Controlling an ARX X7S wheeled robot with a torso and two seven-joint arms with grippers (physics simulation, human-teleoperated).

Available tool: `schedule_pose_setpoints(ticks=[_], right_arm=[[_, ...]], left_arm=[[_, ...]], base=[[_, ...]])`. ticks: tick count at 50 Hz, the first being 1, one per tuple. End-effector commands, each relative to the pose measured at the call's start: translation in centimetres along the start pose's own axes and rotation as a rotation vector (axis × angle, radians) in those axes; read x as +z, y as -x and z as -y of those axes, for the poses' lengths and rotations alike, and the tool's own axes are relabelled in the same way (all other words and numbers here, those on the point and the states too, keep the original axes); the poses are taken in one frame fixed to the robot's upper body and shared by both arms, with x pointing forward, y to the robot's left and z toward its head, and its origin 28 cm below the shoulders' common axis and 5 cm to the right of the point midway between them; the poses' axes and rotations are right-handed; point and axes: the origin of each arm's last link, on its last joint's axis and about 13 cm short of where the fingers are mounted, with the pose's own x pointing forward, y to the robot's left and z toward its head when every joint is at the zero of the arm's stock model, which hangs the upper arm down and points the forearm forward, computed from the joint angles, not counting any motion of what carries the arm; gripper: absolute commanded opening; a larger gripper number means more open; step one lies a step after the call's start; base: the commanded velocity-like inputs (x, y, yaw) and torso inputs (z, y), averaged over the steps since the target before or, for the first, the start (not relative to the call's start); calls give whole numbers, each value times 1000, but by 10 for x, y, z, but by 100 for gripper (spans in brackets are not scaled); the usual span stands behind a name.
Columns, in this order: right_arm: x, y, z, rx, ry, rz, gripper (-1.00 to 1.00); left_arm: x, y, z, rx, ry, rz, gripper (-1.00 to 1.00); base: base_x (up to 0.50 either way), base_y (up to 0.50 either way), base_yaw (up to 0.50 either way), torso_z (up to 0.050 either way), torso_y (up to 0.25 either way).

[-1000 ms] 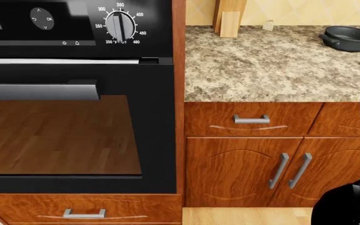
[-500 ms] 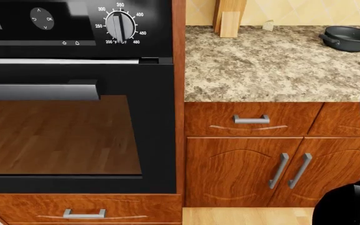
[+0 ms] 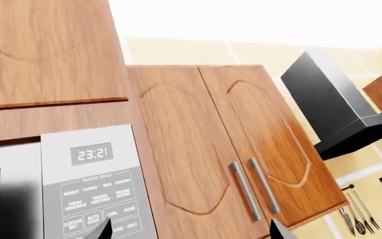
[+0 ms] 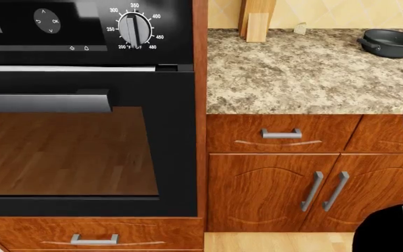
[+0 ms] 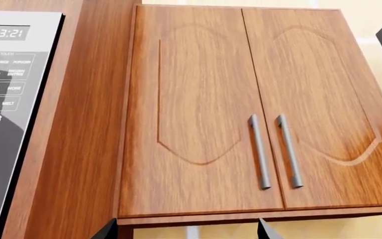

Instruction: Open the microwave door

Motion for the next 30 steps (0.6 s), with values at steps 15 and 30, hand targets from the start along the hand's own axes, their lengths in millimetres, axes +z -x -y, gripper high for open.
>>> schedule_pose_setpoints(ticks=[15,30], right_arm=[[5,-1,1,-4,2,8,100],[4,0,1,-3,1,6,100]], left_arm=[[-56,-27,-7,40,52,-173,100],[-70,-50,-25,86,30,-241,100]], base=[[0,0,0,0,0],[0,0,0,0,0]])
